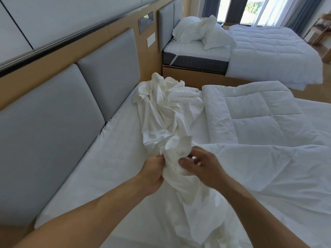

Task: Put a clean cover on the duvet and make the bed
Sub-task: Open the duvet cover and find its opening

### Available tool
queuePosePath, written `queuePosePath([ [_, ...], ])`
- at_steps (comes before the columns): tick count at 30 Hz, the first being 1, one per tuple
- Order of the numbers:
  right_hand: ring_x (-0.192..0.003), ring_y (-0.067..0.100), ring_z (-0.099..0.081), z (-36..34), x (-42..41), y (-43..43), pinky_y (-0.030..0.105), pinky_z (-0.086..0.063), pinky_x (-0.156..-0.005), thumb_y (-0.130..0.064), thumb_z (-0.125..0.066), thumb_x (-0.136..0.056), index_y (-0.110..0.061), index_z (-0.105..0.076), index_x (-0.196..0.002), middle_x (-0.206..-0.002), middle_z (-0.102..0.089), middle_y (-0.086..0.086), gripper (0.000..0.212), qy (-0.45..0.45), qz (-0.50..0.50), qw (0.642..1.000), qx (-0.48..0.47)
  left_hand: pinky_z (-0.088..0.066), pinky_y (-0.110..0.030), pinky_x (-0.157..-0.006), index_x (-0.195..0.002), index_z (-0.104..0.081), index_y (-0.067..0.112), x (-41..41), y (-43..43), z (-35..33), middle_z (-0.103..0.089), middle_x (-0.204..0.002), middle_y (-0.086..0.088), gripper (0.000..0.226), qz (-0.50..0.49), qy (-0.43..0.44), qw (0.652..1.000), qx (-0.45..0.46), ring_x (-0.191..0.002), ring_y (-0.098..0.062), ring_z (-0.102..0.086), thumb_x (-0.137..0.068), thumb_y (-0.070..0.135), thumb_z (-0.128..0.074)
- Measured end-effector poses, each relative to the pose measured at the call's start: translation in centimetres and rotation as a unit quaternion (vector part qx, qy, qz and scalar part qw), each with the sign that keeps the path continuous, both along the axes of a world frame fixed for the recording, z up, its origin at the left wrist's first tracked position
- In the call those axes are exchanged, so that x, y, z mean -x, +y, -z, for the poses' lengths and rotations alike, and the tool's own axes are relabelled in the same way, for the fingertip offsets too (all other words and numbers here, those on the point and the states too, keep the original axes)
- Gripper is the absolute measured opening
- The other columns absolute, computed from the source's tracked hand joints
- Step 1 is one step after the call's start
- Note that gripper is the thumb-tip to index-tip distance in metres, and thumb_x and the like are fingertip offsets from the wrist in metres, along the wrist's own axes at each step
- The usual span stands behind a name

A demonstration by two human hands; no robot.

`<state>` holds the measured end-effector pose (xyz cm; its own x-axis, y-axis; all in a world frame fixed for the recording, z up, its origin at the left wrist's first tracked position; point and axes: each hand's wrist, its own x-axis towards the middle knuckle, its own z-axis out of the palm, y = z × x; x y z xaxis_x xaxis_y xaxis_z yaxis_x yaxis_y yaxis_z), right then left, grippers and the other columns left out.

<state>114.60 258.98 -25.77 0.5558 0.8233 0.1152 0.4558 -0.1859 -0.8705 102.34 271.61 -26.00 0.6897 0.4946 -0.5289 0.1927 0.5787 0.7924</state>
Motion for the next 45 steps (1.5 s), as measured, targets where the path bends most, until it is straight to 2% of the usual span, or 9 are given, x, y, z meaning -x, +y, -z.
queuePosePath([
  [5,-0.084,0.001,-0.056,0.1,2.4,0.1,0.012,-0.044,-0.078,-0.044,-0.061,-0.090,-0.041,-0.070,-0.114,-0.088,-0.053,-0.019,0.026,-0.188,-0.077,0.977,-0.068,-0.053,-0.026,-0.052,-0.081,-0.065,0.002,-1.1,-1.0,-0.9,-0.064,-0.070,-0.011,0.031,0.020,-0.006,1.000,-0.012,-0.061,-0.021,-0.066,-0.099,0.004,-0.039],
  [10,-0.082,0.006,-0.062,-1.9,1.2,-0.9,0.022,-0.048,-0.079,-0.055,-0.055,-0.085,-0.043,-0.077,-0.085,-0.083,-0.063,-0.016,0.025,0.099,-0.100,0.989,-0.037,-0.055,-0.031,-0.058,-0.087,-0.067,0.001,-1.0,-1.4,-0.8,-0.065,-0.074,-0.012,0.022,0.041,-0.027,0.998,-0.025,-0.066,-0.023,-0.066,-0.096,0.000,-0.047],
  [12,-0.077,0.005,-0.061,-1.4,0.4,-1.0,0.021,-0.048,-0.075,-0.044,-0.068,-0.078,-0.037,-0.067,-0.078,-0.083,-0.065,-0.017,0.007,0.088,0.004,0.995,-0.045,-0.055,-0.031,-0.057,-0.093,-0.069,0.002,-1.0,-1.5,-0.9,-0.068,-0.077,-0.011,0.024,0.052,-0.033,0.998,-0.015,-0.067,-0.024,-0.068,-0.097,0.002,-0.045],
  [18,-0.101,0.008,-0.055,0.9,0.4,-0.4,0.023,-0.039,-0.086,-0.062,-0.065,-0.075,-0.035,-0.055,-0.108,-0.104,-0.056,-0.021,0.044,0.047,0.016,0.987,0.155,-0.053,-0.025,-0.052,-0.094,-0.067,0.001,-1.1,-1.8,-0.9,-0.068,-0.070,-0.008,0.030,0.035,-0.018,0.999,0.020,-0.060,-0.018,-0.067,-0.100,0.006,-0.039],
  [22,-0.067,0.006,-0.048,2.6,2.1,0.3,0.021,-0.038,-0.063,-0.059,-0.040,-0.081,-0.020,-0.046,-0.083,-0.076,-0.053,-0.010,0.040,0.039,0.082,0.991,0.098,-0.050,-0.022,-0.052,-0.082,-0.067,0.008,-1.1,-2.0,-0.4,-0.067,-0.065,-0.003,0.036,0.038,-0.010,0.999,0.028,-0.057,-0.015,-0.066,-0.101,0.017,-0.038],
  [30,-0.069,0.004,-0.066,1.1,1.3,0.4,0.017,-0.051,-0.064,-0.030,-0.049,-0.103,-0.015,-0.068,-0.088,-0.077,-0.071,-0.007,0.029,0.234,0.191,0.951,-0.065,-0.056,-0.034,-0.067,-0.109,-0.069,0.014,-0.7,-1.4,2.3,-0.074,-0.101,-0.009,0.026,-0.023,0.088,0.996,-0.025,-0.088,-0.027,-0.071,-0.102,0.029,-0.049],
  [37,-0.068,0.006,-0.054,2.4,1.6,0.5,0.019,-0.048,-0.064,-0.056,-0.048,-0.084,0.006,-0.056,-0.090,-0.079,-0.057,0.003,0.063,0.200,0.170,0.963,-0.057,-0.040,-0.025,-0.053,-0.098,-0.062,0.021,0.0,-1.4,4.7,-0.068,-0.084,-0.003,0.025,0.231,0.287,0.916,-0.158,-0.066,-0.022,-0.056,-0.087,0.040,-0.049],
  [41,-0.065,0.005,-0.051,2.7,0.9,0.0,0.024,-0.046,-0.065,-0.069,-0.047,-0.079,0.004,-0.055,-0.085,-0.074,-0.054,-0.001,0.073,0.181,0.174,0.966,-0.067,-0.046,-0.030,-0.074,-0.114,-0.048,0.024,0.0,2.0,2.5,-0.060,-0.105,0.003,0.053,0.268,0.293,0.828,-0.397,-0.092,-0.019,-0.059,-0.072,0.047,-0.069],
  [45,-0.066,0.007,-0.053,2.9,0.8,0.4,0.022,-0.047,-0.064,-0.075,-0.044,-0.074,0.001,-0.056,-0.085,-0.071,-0.055,0.001,0.078,0.153,0.152,0.975,-0.051,-0.054,-0.037,-0.068,-0.098,-0.062,0.009,-0.5,2.5,-2.3,-0.068,-0.091,-0.012,0.035,0.052,0.092,0.966,-0.234,-0.075,-0.023,-0.065,-0.098,0.043,-0.054],
])
